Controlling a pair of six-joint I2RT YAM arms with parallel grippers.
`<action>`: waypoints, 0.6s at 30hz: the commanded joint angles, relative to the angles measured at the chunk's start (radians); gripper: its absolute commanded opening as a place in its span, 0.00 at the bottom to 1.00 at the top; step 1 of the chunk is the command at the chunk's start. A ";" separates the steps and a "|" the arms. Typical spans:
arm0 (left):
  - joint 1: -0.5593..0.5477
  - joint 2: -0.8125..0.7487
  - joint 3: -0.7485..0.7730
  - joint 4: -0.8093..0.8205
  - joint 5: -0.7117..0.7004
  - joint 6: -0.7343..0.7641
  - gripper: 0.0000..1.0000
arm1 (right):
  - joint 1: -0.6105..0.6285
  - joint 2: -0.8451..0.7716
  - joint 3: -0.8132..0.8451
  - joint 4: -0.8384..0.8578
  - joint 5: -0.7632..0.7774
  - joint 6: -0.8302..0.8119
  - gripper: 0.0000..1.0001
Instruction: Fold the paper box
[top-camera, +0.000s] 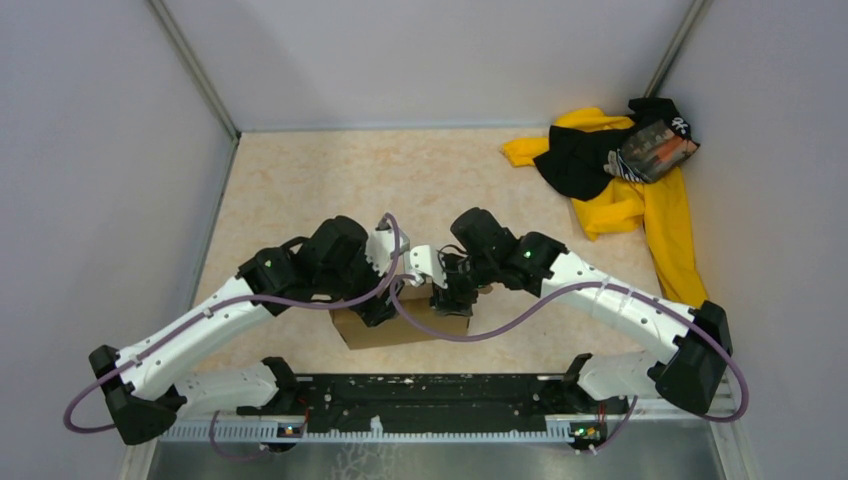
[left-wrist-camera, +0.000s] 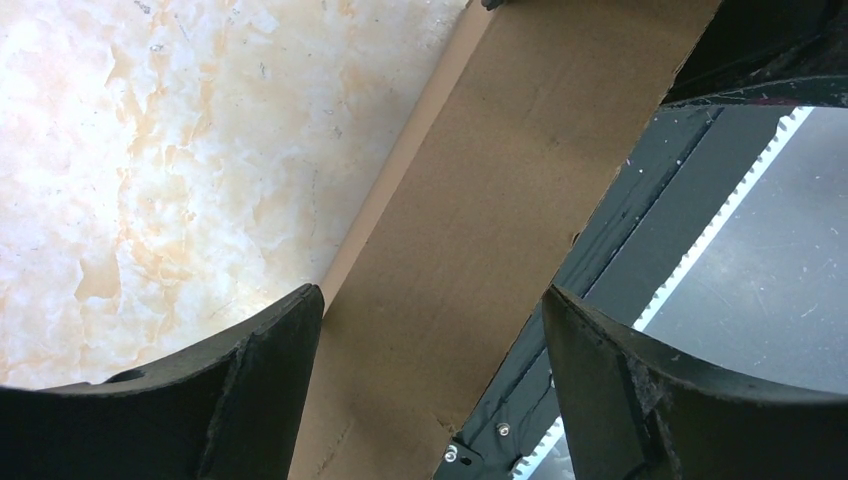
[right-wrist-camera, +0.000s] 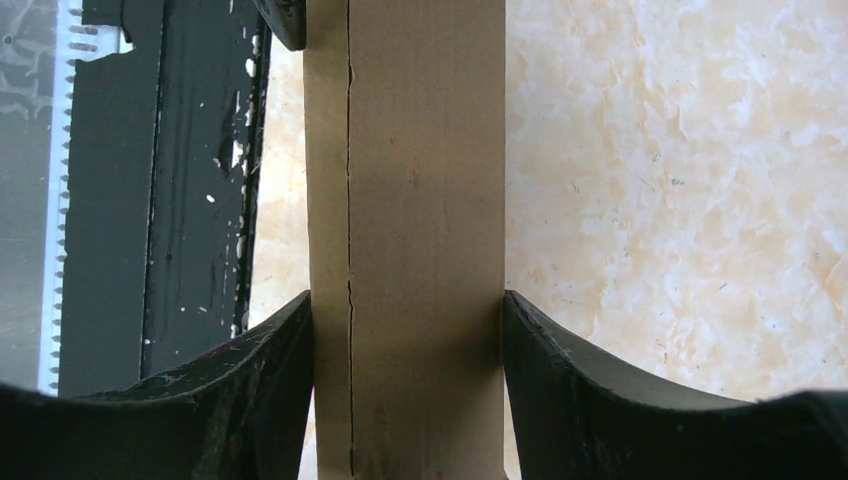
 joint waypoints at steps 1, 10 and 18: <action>-0.036 -0.003 -0.008 -0.010 0.048 0.013 0.86 | 0.009 0.038 -0.005 -0.135 -0.027 0.058 0.28; -0.071 -0.030 -0.013 -0.002 0.094 0.042 0.86 | -0.043 0.019 -0.005 -0.112 -0.120 0.055 0.27; -0.084 -0.045 -0.016 0.002 0.103 0.043 0.87 | -0.082 -0.028 -0.063 -0.056 -0.148 0.091 0.27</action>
